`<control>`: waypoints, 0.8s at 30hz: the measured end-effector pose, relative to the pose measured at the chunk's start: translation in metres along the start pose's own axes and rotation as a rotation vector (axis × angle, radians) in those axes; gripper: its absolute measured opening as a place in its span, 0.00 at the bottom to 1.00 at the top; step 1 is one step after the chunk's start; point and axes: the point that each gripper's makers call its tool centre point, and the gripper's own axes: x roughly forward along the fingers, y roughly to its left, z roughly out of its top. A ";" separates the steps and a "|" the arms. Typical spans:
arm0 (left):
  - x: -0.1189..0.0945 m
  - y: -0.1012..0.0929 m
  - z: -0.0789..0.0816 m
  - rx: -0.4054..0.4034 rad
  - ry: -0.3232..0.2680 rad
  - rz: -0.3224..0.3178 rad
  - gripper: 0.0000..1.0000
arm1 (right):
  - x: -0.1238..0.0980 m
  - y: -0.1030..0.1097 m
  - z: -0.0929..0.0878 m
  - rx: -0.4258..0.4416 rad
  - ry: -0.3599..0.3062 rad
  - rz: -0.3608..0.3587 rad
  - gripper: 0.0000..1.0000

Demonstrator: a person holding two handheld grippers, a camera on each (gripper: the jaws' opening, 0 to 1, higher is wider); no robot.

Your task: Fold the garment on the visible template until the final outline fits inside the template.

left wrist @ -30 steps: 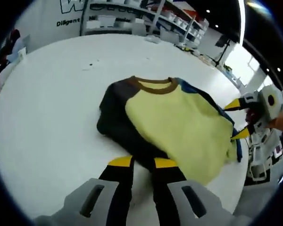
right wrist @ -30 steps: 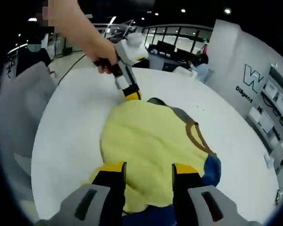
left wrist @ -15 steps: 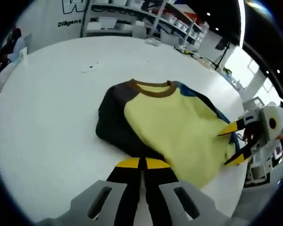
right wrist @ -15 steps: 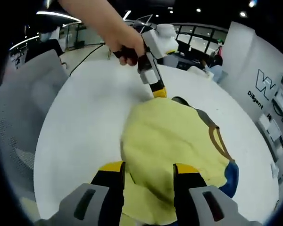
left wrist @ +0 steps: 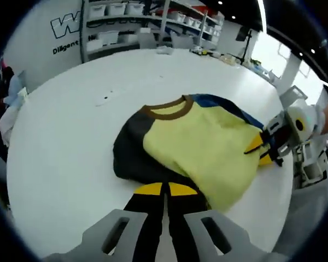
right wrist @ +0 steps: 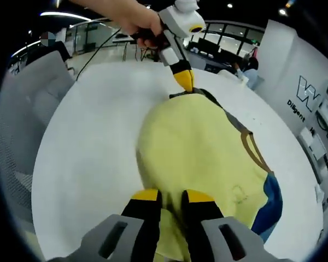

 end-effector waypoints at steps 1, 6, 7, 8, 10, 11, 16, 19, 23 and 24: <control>-0.005 0.005 0.002 0.019 0.002 0.006 0.00 | 0.000 -0.001 0.000 0.014 -0.001 0.002 0.00; -0.023 0.025 0.003 0.100 0.033 0.037 0.00 | -0.001 -0.003 0.000 0.017 0.009 0.001 0.00; -0.027 0.028 0.003 0.111 0.038 0.041 0.00 | -0.002 -0.003 -0.001 0.020 0.011 0.000 0.00; -0.032 0.034 0.002 0.131 0.052 0.052 0.00 | -0.002 -0.004 -0.001 0.025 0.013 -0.001 0.00; -0.040 0.041 0.001 0.164 0.068 0.065 0.00 | -0.003 -0.004 -0.002 0.032 0.015 0.001 0.00; -0.045 0.044 0.001 0.176 0.074 0.073 0.00 | -0.003 -0.003 -0.002 0.033 0.017 0.001 0.00; -0.066 0.063 0.001 0.325 0.142 0.123 0.00 | -0.003 -0.003 -0.003 0.029 0.026 0.002 0.00; -0.071 0.066 0.003 0.417 0.172 0.151 0.01 | -0.002 -0.003 -0.004 0.029 0.029 0.004 0.00; -0.067 0.062 0.014 0.372 0.117 0.160 0.05 | -0.001 -0.003 -0.004 0.034 0.038 0.007 0.00; -0.066 0.061 0.016 0.332 0.098 0.160 0.06 | -0.001 -0.003 -0.004 0.035 0.040 0.007 0.00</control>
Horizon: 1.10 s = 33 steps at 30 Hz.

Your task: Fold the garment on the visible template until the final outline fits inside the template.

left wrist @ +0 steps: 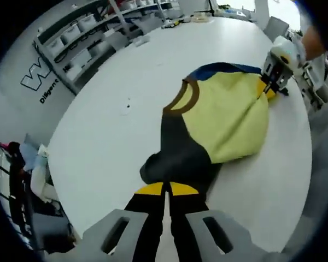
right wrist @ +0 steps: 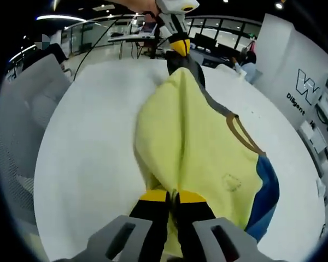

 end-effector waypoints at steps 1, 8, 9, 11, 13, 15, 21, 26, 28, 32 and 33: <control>0.001 0.003 0.003 -0.065 -0.034 0.013 0.09 | 0.000 0.000 0.000 0.002 0.001 0.000 0.00; 0.002 -0.011 -0.033 -0.441 -0.070 0.002 0.12 | 0.001 0.000 -0.001 0.005 0.005 0.000 0.00; 0.002 -0.014 -0.036 -0.460 -0.071 -0.002 0.14 | 0.001 0.000 -0.002 0.006 0.004 0.000 0.00; 0.005 -0.032 -0.049 -0.539 -0.074 -0.034 0.16 | 0.001 0.000 -0.002 0.007 0.002 0.001 0.00; 0.010 -0.049 -0.062 -0.593 -0.054 -0.047 0.15 | 0.002 0.000 -0.002 0.008 0.000 0.002 0.00; 0.019 -0.059 -0.076 -0.658 -0.026 -0.045 0.16 | 0.002 0.000 -0.002 0.009 -0.002 0.002 0.00; 0.037 -0.072 -0.096 -0.799 -0.020 0.005 0.19 | 0.002 0.001 -0.002 0.006 -0.004 0.006 0.00; 0.050 -0.071 -0.090 -0.909 -0.056 0.043 0.19 | 0.002 0.001 -0.002 0.011 -0.009 0.006 0.00; 0.051 -0.065 -0.089 -0.962 -0.070 0.087 0.16 | 0.002 0.001 -0.002 0.012 -0.011 0.006 0.00; 0.051 -0.060 -0.089 -0.932 -0.073 0.143 0.10 | 0.003 0.001 -0.002 0.015 -0.013 0.007 0.00; 0.053 -0.059 -0.088 -0.928 -0.080 0.154 0.10 | 0.003 0.001 -0.002 0.016 -0.014 0.006 0.00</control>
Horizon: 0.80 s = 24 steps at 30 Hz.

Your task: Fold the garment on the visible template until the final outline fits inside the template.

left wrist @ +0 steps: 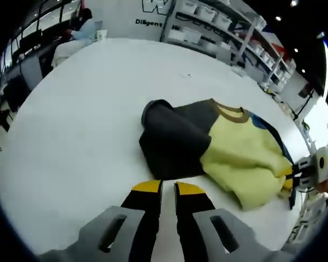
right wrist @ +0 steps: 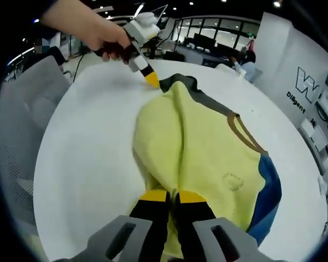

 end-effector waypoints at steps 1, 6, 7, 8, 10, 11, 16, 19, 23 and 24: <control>0.001 0.001 0.001 -0.010 -0.009 0.007 0.09 | 0.000 0.000 0.000 0.002 -0.001 -0.001 0.00; 0.001 0.018 0.008 -0.075 -0.066 0.138 0.19 | 0.000 0.000 0.000 0.009 -0.007 -0.002 0.00; 0.000 0.014 0.006 -0.064 -0.058 0.126 0.19 | 0.000 0.000 0.000 0.008 -0.008 -0.002 0.00; -0.002 0.013 0.007 -0.029 -0.058 0.135 0.20 | 0.000 0.000 0.000 0.008 -0.008 -0.002 0.00; -0.001 0.009 0.008 -0.028 -0.072 0.120 0.21 | 0.000 -0.001 0.000 0.010 -0.009 -0.003 0.00; 0.001 0.005 0.008 -0.017 -0.067 0.107 0.19 | 0.001 -0.001 0.000 0.011 -0.009 -0.003 0.00; 0.001 -0.003 0.010 0.080 -0.060 0.093 0.20 | 0.001 -0.001 0.000 0.016 -0.010 -0.005 0.00; 0.001 -0.006 0.011 0.097 -0.072 0.078 0.17 | 0.001 -0.001 0.000 0.017 -0.008 -0.005 0.00; 0.001 -0.006 0.014 0.134 -0.067 0.068 0.07 | 0.001 -0.001 0.000 0.022 -0.007 -0.009 0.00; 0.000 -0.005 0.013 0.140 -0.060 0.065 0.06 | 0.001 -0.001 0.000 0.022 -0.006 -0.010 0.00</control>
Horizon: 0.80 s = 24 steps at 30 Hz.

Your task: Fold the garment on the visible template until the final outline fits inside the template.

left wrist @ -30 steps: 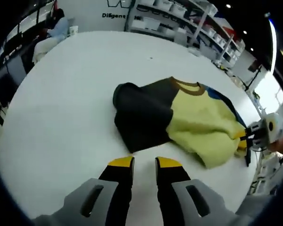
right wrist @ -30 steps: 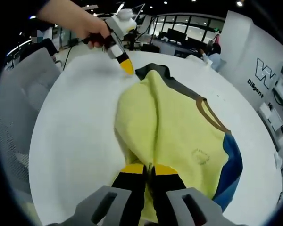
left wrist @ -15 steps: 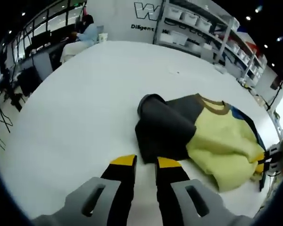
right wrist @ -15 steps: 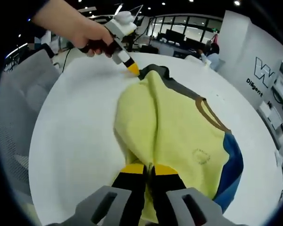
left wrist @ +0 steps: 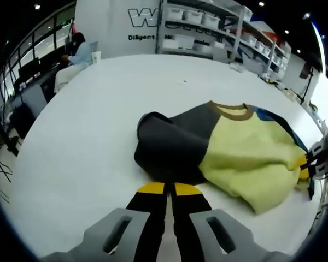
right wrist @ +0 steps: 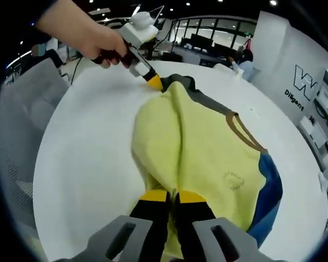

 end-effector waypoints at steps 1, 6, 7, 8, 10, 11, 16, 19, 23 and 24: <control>-0.001 0.003 0.001 0.003 0.000 -0.004 0.06 | 0.000 0.000 0.000 -0.001 0.002 -0.001 0.00; -0.013 0.018 0.010 0.072 -0.011 -0.002 0.06 | 0.000 0.000 0.000 0.000 0.006 -0.002 0.00; -0.017 0.023 0.014 0.122 -0.008 0.003 0.06 | 0.000 0.000 0.000 0.003 0.007 -0.003 0.00; -0.020 0.026 0.016 0.164 -0.002 0.004 0.06 | 0.000 0.000 0.000 0.003 0.007 -0.004 0.00; -0.026 0.036 0.023 0.313 0.011 0.021 0.06 | 0.000 -0.001 0.000 0.002 0.010 -0.006 0.00; -0.029 0.038 0.026 0.362 0.015 0.024 0.06 | 0.000 0.000 0.000 0.003 0.011 -0.005 0.00; -0.043 0.060 0.048 0.683 0.041 0.075 0.06 | 0.000 -0.001 -0.001 0.005 0.012 -0.008 0.00; -0.047 0.060 0.062 0.923 0.044 0.097 0.06 | 0.000 -0.001 -0.001 0.003 0.014 -0.007 0.00; -0.052 0.047 0.078 0.970 0.003 0.087 0.06 | 0.001 -0.001 -0.001 0.001 0.017 -0.005 0.00; -0.053 0.045 0.082 0.941 -0.018 0.082 0.06 | 0.001 -0.001 -0.001 0.000 0.018 -0.005 0.00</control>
